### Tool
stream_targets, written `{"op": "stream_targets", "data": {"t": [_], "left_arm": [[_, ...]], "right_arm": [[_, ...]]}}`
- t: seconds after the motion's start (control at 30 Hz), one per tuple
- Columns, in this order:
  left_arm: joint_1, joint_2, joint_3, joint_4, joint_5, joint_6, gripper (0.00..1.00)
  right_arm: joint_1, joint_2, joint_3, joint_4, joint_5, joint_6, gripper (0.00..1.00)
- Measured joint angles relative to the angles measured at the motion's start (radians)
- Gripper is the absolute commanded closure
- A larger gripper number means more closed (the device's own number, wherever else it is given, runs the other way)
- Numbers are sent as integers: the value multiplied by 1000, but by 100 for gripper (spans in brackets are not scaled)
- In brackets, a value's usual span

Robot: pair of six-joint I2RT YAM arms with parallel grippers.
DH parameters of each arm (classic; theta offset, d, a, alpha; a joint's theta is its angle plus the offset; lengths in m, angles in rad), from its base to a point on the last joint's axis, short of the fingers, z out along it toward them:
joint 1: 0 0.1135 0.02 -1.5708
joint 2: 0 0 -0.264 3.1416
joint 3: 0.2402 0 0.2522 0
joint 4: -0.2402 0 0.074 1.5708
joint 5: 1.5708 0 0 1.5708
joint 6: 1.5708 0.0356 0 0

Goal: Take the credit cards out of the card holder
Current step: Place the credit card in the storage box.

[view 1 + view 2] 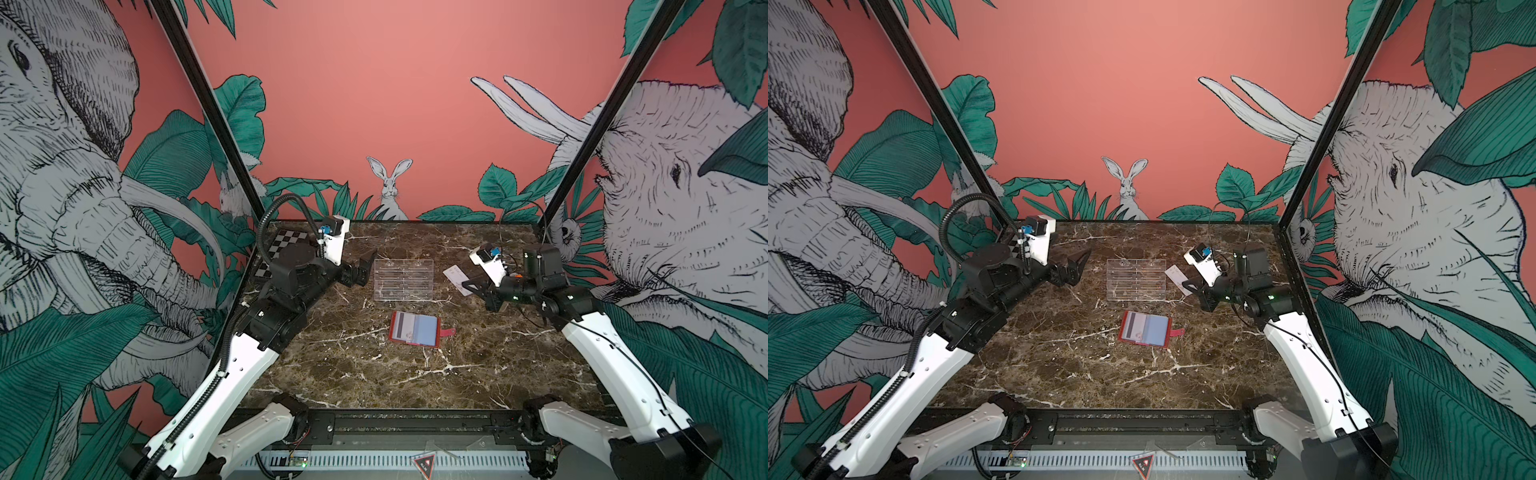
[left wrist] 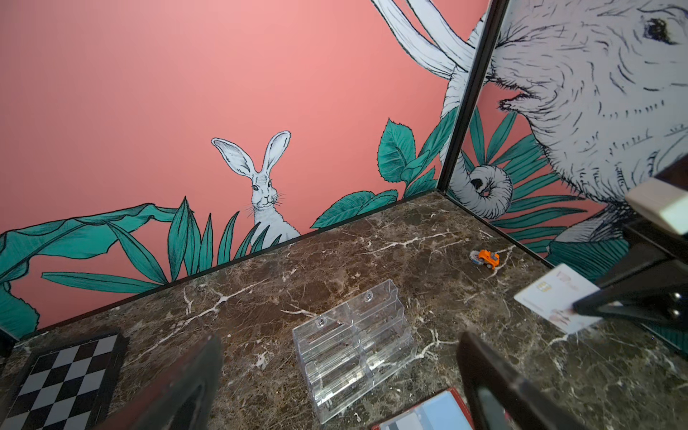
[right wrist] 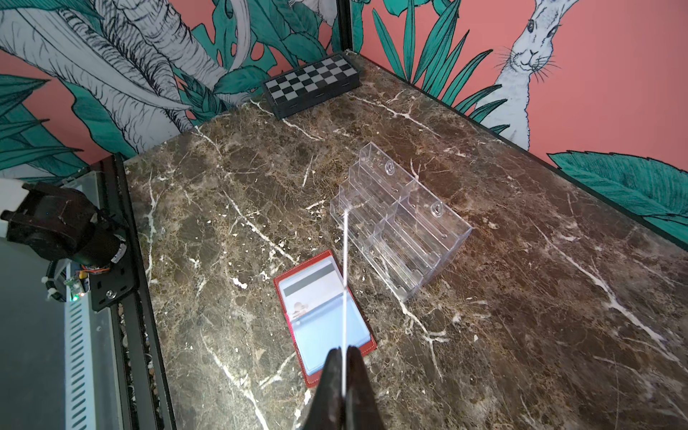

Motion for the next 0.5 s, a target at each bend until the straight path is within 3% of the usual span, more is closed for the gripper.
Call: {"op": "stream_targets", "data": {"t": [0.23, 0.5], "left_arm": [[0, -84, -109, 26, 105, 55, 1], [0, -142, -196, 45, 228, 100, 1]], "right_arm": [[0, 60, 62, -90, -24, -217, 100], [1, 304, 290, -247, -57, -530, 100]]}}
